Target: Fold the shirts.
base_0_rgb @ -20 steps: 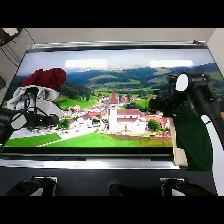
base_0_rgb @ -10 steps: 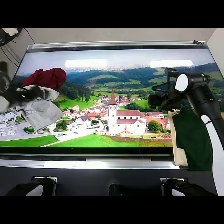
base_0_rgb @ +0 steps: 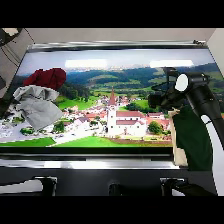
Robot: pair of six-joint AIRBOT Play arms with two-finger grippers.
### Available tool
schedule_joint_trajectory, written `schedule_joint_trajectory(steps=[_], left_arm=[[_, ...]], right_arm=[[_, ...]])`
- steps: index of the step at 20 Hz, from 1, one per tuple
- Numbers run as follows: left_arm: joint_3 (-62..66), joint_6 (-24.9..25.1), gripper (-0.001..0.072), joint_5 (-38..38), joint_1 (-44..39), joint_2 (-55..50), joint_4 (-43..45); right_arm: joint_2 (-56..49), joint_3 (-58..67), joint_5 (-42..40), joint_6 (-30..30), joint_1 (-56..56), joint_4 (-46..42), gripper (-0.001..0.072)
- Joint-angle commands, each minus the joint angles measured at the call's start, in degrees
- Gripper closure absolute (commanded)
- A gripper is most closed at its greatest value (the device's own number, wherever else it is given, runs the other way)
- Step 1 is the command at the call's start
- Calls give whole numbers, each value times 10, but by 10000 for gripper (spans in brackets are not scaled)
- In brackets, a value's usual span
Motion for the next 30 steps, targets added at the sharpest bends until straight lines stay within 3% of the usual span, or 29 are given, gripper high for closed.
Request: schedule_joint_trajectory(steps=[1,5,8,9,10,11,12,17,20,25,27,30], left_arm=[[-2,19,-13,91,6,-64,-51],[-2,89,-13,184,-13,-116,-157],[-2,107,-9,190,-20,-135,-161],[-2,107,107,170,-17,-138,-161],[-2,107,316,144,-13,-138,-162],[-2,107,600,122,-7,-134,-174],[-2,112,681,110,-2,-123,-192],[-2,252,682,182,-26,92,-261],[-2,306,682,135,-90,272,-260],[-69,292,683,112,-318,450,-261],[-126,264,683,113,-421,460,-261],[-230,261,682,132,-561,415,-261]], right_arm=[[0,0,0,-2,0,9,157],[0,0,1,-1,0,44,157],[0,0,10,-1,0,81,157],[0,0,17,-1,0,86,156],[0,0,20,-2,0,86,145],[0,0,20,-2,0,85,136],[0,1,22,-5,0,84,136],[17,33,71,-49,0,-16,139],[58,53,82,-52,0,-65,139],[146,54,85,-51,0,-67,139],[181,54,101,-51,0,-67,139],[230,54,121,-51,0,-73,139]])
